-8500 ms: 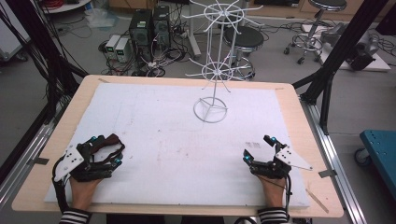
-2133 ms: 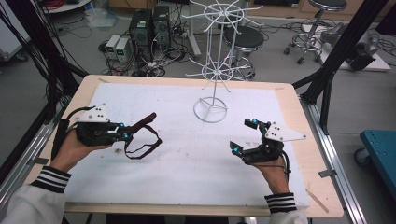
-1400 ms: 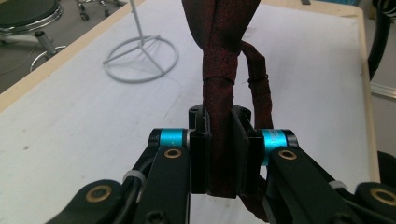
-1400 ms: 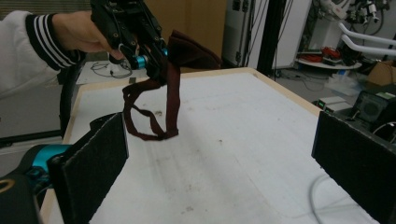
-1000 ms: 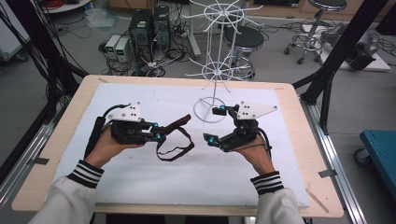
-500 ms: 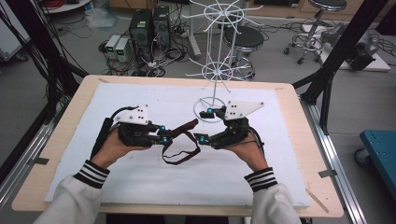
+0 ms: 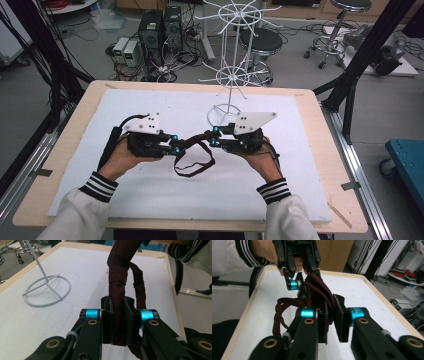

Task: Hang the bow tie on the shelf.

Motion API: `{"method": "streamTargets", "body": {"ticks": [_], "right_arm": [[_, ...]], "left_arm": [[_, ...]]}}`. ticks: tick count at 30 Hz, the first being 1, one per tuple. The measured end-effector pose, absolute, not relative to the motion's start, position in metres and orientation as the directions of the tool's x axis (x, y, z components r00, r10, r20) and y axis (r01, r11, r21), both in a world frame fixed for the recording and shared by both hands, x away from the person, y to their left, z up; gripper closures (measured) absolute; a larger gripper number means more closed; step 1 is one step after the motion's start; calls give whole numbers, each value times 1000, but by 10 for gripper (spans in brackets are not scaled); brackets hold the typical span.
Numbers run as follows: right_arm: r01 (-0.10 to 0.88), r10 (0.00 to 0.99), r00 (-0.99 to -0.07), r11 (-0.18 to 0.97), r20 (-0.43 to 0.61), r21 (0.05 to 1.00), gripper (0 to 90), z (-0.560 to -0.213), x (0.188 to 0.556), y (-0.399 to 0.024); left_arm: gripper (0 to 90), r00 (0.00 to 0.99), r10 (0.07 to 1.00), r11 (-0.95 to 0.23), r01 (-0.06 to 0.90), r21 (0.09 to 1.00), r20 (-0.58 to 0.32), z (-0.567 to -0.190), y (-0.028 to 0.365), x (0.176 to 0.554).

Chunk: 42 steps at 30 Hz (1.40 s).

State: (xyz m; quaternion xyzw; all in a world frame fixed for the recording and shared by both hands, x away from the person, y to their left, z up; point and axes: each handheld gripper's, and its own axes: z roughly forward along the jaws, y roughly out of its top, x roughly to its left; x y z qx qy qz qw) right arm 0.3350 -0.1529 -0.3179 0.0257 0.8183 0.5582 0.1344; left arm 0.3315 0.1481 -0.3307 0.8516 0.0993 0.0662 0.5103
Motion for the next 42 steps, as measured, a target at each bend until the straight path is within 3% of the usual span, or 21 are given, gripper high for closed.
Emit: {"method": "streamTargets", "body": {"ticks": [9,13,14,16,17,19,20,42], "right_arm": [[-110,196,-961,375,-195,920,850,-318,333,-153],[-114,201,-959,374,-200,920,850,-318,334,-153],[-113,209,-957,371,-201,922,850,-318,334,-154],[-105,210,-958,371,-194,923,850,-318,333,-155],[-103,216,-957,369,-193,924,850,-318,333,-155],[-106,226,-954,367,-199,924,850,-317,333,-157],[-101,228,-954,366,-194,925,850,-317,333,-158],[-72,353,-917,310,-185,948,849,-310,334,-179]], "left_arm": [[759,968,252,-449,114,886,3,-331,149,332],[660,963,268,-420,133,898,-18,-332,150,333],[572,961,277,-410,136,902,-18,-332,150,333],[273,948,318,-397,128,909,6,-333,150,334],[185,937,347,-384,117,916,26,-333,151,333],[51,929,369,-334,148,931,-15,-333,155,334],[17,927,373,-317,155,936,-28,-333,156,335],[17,869,495,-203,128,971,-11,-355,204,320]]}}
